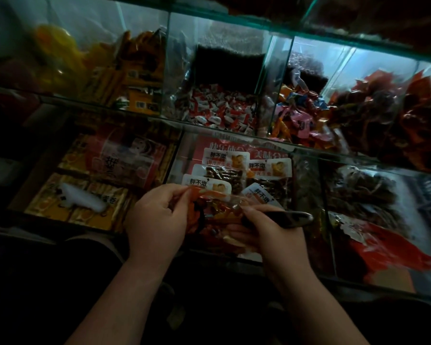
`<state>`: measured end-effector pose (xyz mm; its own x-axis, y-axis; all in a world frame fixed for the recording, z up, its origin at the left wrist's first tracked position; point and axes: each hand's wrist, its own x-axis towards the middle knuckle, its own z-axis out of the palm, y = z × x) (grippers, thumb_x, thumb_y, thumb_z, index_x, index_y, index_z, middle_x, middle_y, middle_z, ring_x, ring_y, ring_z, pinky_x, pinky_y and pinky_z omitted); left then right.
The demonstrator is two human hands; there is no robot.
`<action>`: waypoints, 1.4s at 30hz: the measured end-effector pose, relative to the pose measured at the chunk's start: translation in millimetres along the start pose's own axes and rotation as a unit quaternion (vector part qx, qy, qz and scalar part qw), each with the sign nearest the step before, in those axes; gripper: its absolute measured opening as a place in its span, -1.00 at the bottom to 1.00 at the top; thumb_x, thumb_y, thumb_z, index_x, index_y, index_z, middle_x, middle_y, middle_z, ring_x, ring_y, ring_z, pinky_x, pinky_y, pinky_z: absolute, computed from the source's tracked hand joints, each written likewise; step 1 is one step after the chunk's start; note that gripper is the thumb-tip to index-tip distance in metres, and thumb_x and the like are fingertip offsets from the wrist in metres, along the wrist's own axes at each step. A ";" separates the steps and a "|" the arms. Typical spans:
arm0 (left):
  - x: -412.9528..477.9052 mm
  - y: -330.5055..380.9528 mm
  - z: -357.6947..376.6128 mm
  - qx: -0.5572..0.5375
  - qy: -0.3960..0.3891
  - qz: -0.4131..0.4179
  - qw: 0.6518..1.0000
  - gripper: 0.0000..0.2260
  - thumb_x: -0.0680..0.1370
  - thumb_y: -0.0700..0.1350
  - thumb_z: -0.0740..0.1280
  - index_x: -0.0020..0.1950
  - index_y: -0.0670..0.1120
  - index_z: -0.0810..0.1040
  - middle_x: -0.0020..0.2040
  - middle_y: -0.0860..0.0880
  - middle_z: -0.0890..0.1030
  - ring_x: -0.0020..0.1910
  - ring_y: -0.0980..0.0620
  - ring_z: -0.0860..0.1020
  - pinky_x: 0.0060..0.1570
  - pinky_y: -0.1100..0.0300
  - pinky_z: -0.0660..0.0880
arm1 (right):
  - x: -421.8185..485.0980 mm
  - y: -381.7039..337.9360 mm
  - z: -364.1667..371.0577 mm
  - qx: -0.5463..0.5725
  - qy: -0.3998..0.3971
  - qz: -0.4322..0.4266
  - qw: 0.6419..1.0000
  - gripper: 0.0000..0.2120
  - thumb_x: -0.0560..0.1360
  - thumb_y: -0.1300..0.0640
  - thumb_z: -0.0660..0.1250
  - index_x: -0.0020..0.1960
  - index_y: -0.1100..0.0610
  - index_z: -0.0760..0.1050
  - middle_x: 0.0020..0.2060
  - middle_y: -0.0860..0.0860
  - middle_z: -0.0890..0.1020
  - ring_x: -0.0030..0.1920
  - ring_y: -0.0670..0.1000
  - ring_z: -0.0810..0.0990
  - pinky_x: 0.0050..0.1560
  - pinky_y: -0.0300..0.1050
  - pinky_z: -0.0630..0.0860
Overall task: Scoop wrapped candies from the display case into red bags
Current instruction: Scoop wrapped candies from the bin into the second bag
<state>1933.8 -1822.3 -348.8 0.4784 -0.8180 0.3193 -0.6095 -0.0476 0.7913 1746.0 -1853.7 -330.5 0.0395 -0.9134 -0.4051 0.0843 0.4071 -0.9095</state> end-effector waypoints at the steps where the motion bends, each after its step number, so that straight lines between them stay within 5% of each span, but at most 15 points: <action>1: -0.9 -0.7 -0.3 0.004 0.003 0.002 1.000 -0.92 0.60 -0.01 0.40 -0.04 0.09 0.70 -0.14 0.22 0.65 -0.11 0.23 0.62 -0.14 0.19 0.58 | -3.6 -1.1 -5.0 0.009 0.000 0.008 1.000 -0.81 0.58 0.26 0.41 -0.19 0.13 0.70 -0.21 0.23 0.75 -0.16 0.23 0.78 -0.24 -0.07 0.69; 7: -3.7 7.6 -2.4 0.041 0.029 0.026 0.998 -0.91 0.58 -0.12 0.44 0.07 -0.02 0.67 0.00 0.17 0.59 0.05 0.23 0.51 0.08 0.14 0.54 | -18.6 -2.4 -34.6 0.083 0.066 0.044 0.993 -0.90 0.57 0.28 0.39 -0.08 0.26 0.66 -0.17 0.35 0.72 -0.14 0.34 0.76 -0.27 -0.04 0.68; 10: -11.8 18.3 -4.8 0.041 0.070 0.137 0.987 -0.90 0.59 -0.20 0.42 0.10 -0.14 0.65 0.14 0.02 0.57 0.21 0.09 0.48 0.26 0.20 0.41 | -26.3 -18.0 -51.5 0.069 0.082 0.000 0.994 -0.83 0.57 0.23 0.41 -0.17 0.15 0.70 -0.21 0.30 0.73 -0.16 0.32 0.76 -0.25 -0.03 0.69; 13: -27.9 26.8 5.1 0.002 0.010 0.233 0.972 -0.93 0.54 -0.28 0.39 -0.02 -0.19 0.67 0.05 -0.02 0.61 0.11 0.05 0.55 0.17 0.18 0.45 | -38.2 -33.8 -65.2 0.047 0.083 -0.036 0.995 -0.84 0.57 0.17 0.42 -0.17 0.09 0.71 -0.19 0.26 0.75 -0.15 0.28 0.77 -0.22 -0.04 0.70; 17: -36.3 34.4 25.6 0.055 -0.119 0.093 0.987 -0.80 0.60 -0.12 0.40 0.21 -0.10 0.64 0.21 0.01 0.58 0.26 0.08 0.49 0.30 0.10 0.47 | -54.4 -51.8 -85.5 0.086 0.099 -0.051 0.990 -0.74 0.58 0.22 0.39 -0.25 0.05 0.70 -0.24 0.23 0.74 -0.20 0.30 0.76 -0.30 -0.05 0.68; 20: -29.3 36.1 33.7 0.101 -0.190 0.034 0.976 -0.52 0.62 0.20 0.27 0.49 0.02 0.43 0.49 0.05 0.39 0.48 0.11 0.27 0.45 0.13 0.22 | -63.0 -64.8 -96.2 0.127 0.099 -0.059 0.985 -0.80 0.59 0.28 0.33 -0.19 0.16 0.63 -0.35 0.17 0.72 -0.28 0.31 0.75 -0.38 -0.08 0.66; 25: -18.8 47.6 39.1 0.093 -0.196 0.068 0.974 -0.43 0.60 0.29 0.21 0.54 0.03 0.39 0.50 0.09 0.38 0.50 0.11 0.30 0.48 -0.01 0.32 | -72.4 -82.0 -101.2 0.159 0.076 -0.057 0.983 -0.60 0.58 0.27 0.29 -0.40 0.05 0.61 -0.44 0.10 0.67 -0.33 0.29 0.74 -0.43 -0.07 0.65; 29: -10.1 63.6 42.4 0.073 -0.105 0.135 0.983 -0.49 0.60 0.22 0.28 0.43 -0.06 0.50 0.41 0.03 0.45 0.45 0.15 0.33 0.42 0.12 0.32 | -80.0 -93.7 -102.4 0.171 0.037 -0.087 0.981 -0.81 0.34 0.16 0.35 -0.43 0.06 0.63 -0.43 0.14 0.67 -0.34 0.28 0.74 -0.44 -0.11 0.64; 32: 9.8 84.5 49.4 0.079 -0.079 0.173 0.979 -0.54 0.61 0.18 0.29 0.41 -0.06 0.51 0.39 0.02 0.48 0.45 0.06 0.37 0.44 -0.04 0.33 | -80.0 -106.2 -102.9 0.182 0.051 -0.122 0.974 -0.82 0.29 0.13 0.33 -0.45 0.05 0.63 -0.44 0.11 0.68 -0.36 0.24 0.74 -0.44 -0.13 0.64; 38: 69.0 138.3 88.8 0.097 -0.110 0.246 0.958 -0.55 0.67 0.18 0.19 0.47 -0.03 0.43 0.44 -0.02 0.42 0.45 -0.05 0.30 0.46 -0.06 0.19 | -58.9 -137.4 -115.4 0.219 0.116 -0.192 0.950 -0.84 0.62 0.19 0.20 -0.11 0.14 0.48 -0.44 0.00 0.68 -0.33 0.15 0.76 -0.38 -0.16 0.65; 42: 96.7 163.4 132.3 0.069 -0.157 0.258 0.951 -0.56 0.71 0.09 0.17 0.53 -0.10 0.39 0.53 -0.08 0.36 0.52 -0.09 0.25 0.51 -0.05 0.15 | -39.5 -149.5 -115.1 0.242 0.139 -0.245 0.929 -0.91 0.61 0.19 0.28 -0.08 0.11 0.49 -0.40 -0.02 0.70 -0.23 0.18 0.78 -0.29 -0.12 0.68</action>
<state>1796.8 -1985.0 -257.6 -0.1055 -0.8825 0.4584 -0.7990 0.3496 0.4892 1617.3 -1878.7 -189.2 -0.3741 -0.9271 -0.0237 0.4651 -0.1655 -0.8696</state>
